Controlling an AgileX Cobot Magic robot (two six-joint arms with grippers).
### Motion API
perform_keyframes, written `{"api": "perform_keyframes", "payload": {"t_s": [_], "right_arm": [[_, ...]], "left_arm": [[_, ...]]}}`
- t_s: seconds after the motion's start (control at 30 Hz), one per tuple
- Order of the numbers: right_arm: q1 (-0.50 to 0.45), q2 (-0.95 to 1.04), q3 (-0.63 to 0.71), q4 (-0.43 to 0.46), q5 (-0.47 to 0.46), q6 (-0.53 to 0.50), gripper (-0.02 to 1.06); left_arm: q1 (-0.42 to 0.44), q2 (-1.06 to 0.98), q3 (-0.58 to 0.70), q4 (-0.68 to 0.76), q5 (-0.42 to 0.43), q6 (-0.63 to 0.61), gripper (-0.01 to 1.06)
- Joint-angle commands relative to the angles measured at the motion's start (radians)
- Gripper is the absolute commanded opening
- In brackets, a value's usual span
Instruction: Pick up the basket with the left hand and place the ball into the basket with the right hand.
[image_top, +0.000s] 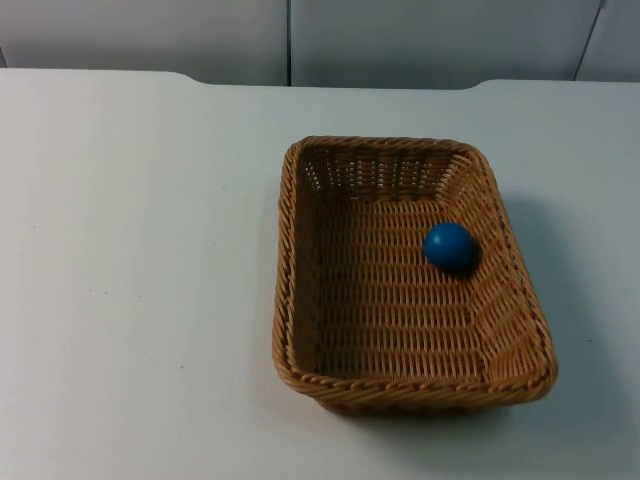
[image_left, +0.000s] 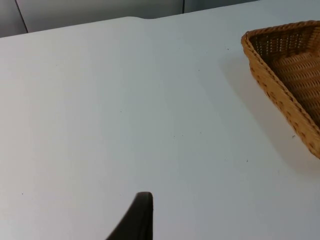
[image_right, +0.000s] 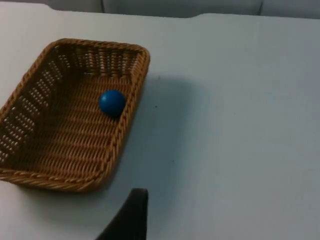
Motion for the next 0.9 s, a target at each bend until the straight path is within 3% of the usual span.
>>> {"api": "perform_keyframes", "payload": {"t_s": [0.0, 0.33, 0.87], "right_arm": [[-0.042, -0.002, 0.008, -0.003, -0.010, 0.001, 1.05], [-0.159, -0.002, 0.008, 0.000, -0.010, 0.001, 1.05], [-0.159, -0.002, 0.008, 0.003, -0.010, 0.003, 1.05]], "left_arm": [[0.001, -0.005, 0.009, 0.000, -0.012, -0.005, 0.95], [0.001, -0.005, 0.009, 0.000, -0.012, -0.005, 0.95], [0.001, -0.005, 0.009, 0.000, -0.012, -0.005, 0.95]]}}
